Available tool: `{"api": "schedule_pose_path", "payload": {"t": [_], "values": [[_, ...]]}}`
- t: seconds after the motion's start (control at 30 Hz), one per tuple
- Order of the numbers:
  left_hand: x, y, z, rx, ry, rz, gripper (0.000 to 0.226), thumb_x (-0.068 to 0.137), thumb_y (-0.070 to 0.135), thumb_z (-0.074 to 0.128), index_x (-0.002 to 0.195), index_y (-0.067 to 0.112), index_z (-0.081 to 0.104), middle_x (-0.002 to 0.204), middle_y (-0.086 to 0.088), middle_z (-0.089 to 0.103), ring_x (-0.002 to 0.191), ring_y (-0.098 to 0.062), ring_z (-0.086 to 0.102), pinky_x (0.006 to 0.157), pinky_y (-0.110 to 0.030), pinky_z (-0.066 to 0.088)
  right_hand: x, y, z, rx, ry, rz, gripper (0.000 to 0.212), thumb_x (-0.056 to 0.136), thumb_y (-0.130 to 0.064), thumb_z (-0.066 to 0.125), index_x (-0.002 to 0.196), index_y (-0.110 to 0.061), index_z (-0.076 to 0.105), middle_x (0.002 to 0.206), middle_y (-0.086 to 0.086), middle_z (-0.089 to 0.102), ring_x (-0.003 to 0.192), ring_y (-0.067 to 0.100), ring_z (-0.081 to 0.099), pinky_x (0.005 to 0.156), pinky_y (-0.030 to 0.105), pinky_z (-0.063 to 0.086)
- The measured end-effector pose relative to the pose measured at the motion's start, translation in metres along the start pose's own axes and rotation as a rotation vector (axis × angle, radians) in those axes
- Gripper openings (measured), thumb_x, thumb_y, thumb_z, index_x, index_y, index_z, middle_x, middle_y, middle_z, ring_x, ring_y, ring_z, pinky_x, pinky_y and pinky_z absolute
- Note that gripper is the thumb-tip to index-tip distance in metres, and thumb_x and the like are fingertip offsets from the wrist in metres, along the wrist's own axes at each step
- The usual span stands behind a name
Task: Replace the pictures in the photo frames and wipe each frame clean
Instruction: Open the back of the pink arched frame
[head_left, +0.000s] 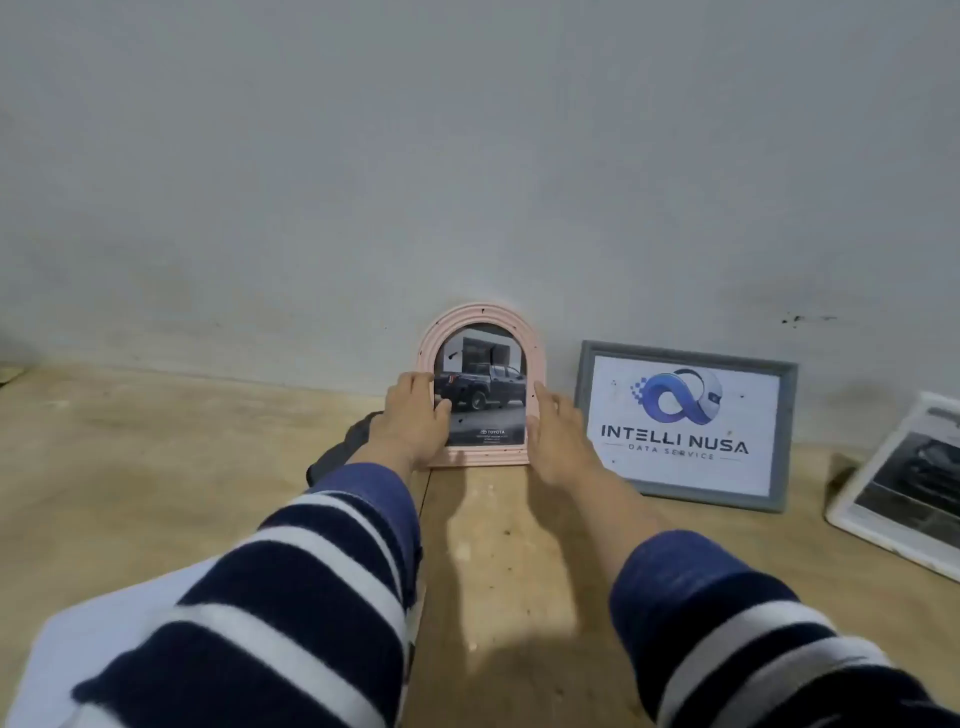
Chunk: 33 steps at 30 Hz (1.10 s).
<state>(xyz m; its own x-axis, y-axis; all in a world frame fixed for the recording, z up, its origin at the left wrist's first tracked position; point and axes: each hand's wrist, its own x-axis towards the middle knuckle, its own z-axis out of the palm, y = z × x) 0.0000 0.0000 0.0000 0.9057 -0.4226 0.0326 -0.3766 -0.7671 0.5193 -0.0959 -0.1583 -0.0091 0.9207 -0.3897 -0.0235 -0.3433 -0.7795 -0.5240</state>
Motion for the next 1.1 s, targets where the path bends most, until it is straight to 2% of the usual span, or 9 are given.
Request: {"api": "schedule_pose_path", "payload": {"t": [0.17,0.33,0.47,0.63,0.77,0.87,0.93,1.03,1.1], "values": [[0.032,-0.01,0.014,-0.18,0.017,-0.17,0.052,0.102,0.025,0.041,0.147,0.007,0.025,0.15,-0.013,0.032,0.135,-0.029,0.036,0.109,-0.041,0.033,0.048,0.008,0.008,0.325,0.094,0.185,0.039,0.103,-0.011,0.03,0.141,-0.005,0.035,0.139,0.015,0.042,0.127,0.031,0.043,0.103,0.033,0.035],[0.053,-0.023,0.029,-0.395,0.0,-0.324,0.051,0.092,0.003,0.054,0.139,0.005,0.035,0.131,-0.012,0.049,0.119,-0.032,0.049,0.087,-0.031,0.043,0.085,0.017,0.008,0.485,0.088,0.361,0.038,0.104,-0.011,0.026,0.139,-0.006,0.041,0.136,0.015,0.047,0.128,0.031,0.044,0.099,0.034,0.037],[0.066,-0.025,0.035,-0.444,-0.023,-0.339,0.045,0.087,0.0,0.056,0.129,0.011,0.042,0.117,-0.011,0.056,0.107,-0.028,0.055,0.083,-0.035,0.048,0.107,0.025,0.014,0.535,0.091,0.351,0.035,0.102,-0.018,0.026,0.103,-0.009,0.06,0.102,0.009,0.06,0.091,0.024,0.055,0.066,0.027,0.04],[0.071,-0.02,0.039,-0.493,0.006,-0.349,0.041,0.09,0.007,0.055,0.13,0.012,0.042,0.115,-0.008,0.057,0.102,-0.024,0.055,0.084,-0.034,0.048,0.11,0.026,0.008,0.622,0.107,0.364,0.037,0.101,-0.013,0.032,0.119,-0.006,0.063,0.116,0.011,0.062,0.098,0.021,0.053,0.083,0.025,0.04],[0.067,-0.015,0.036,-0.571,0.026,-0.411,0.037,0.092,0.013,0.048,0.129,0.012,0.042,0.115,-0.008,0.056,0.101,-0.026,0.054,0.084,-0.036,0.047,0.103,0.024,0.001,0.692,0.139,0.352,0.032,0.101,-0.013,0.04,0.124,-0.009,0.062,0.119,0.008,0.064,0.094,0.017,0.053,0.071,0.02,0.044],[0.06,-0.011,0.03,-0.664,0.029,-0.487,0.035,0.094,0.018,0.04,0.127,0.009,0.044,0.115,-0.009,0.054,0.099,-0.027,0.05,0.082,-0.035,0.04,0.095,0.017,-0.013,0.714,0.148,0.329,0.032,0.101,-0.017,0.044,0.127,-0.012,0.06,0.123,0.005,0.063,0.099,0.017,0.054,0.092,0.029,0.047],[0.051,-0.006,0.024,-0.729,0.006,-0.524,0.03,0.096,0.022,0.034,0.118,0.007,0.048,0.114,-0.012,0.053,0.099,-0.027,0.047,0.083,-0.035,0.035,0.086,0.013,-0.025,0.685,0.146,0.294,0.033,0.101,-0.019,0.044,0.129,-0.012,0.059,0.126,0.004,0.061,0.103,0.017,0.053,0.097,0.031,0.043],[0.029,0.006,0.015,-0.901,-0.04,-0.525,0.027,0.099,0.024,0.027,0.09,0.015,0.051,0.103,-0.013,0.056,0.09,-0.022,0.05,0.084,-0.035,0.032,0.069,0.005,-0.046,0.637,0.158,0.231,0.034,0.102,-0.019,0.041,0.131,-0.012,0.057,0.123,0.002,0.059,0.1,0.014,0.048,0.089,0.024,0.036],[0.009,0.015,0.01,-1.03,-0.056,-0.548,0.031,0.101,0.026,0.024,0.085,0.018,0.049,0.092,-0.007,0.057,0.08,-0.016,0.051,0.088,-0.036,0.035,0.053,0.004,-0.061,0.593,0.172,0.179,0.032,0.102,-0.016,0.04,0.127,-0.011,0.06,0.119,0.001,0.06,0.099,0.014,0.049,0.086,0.022,0.034]]}}
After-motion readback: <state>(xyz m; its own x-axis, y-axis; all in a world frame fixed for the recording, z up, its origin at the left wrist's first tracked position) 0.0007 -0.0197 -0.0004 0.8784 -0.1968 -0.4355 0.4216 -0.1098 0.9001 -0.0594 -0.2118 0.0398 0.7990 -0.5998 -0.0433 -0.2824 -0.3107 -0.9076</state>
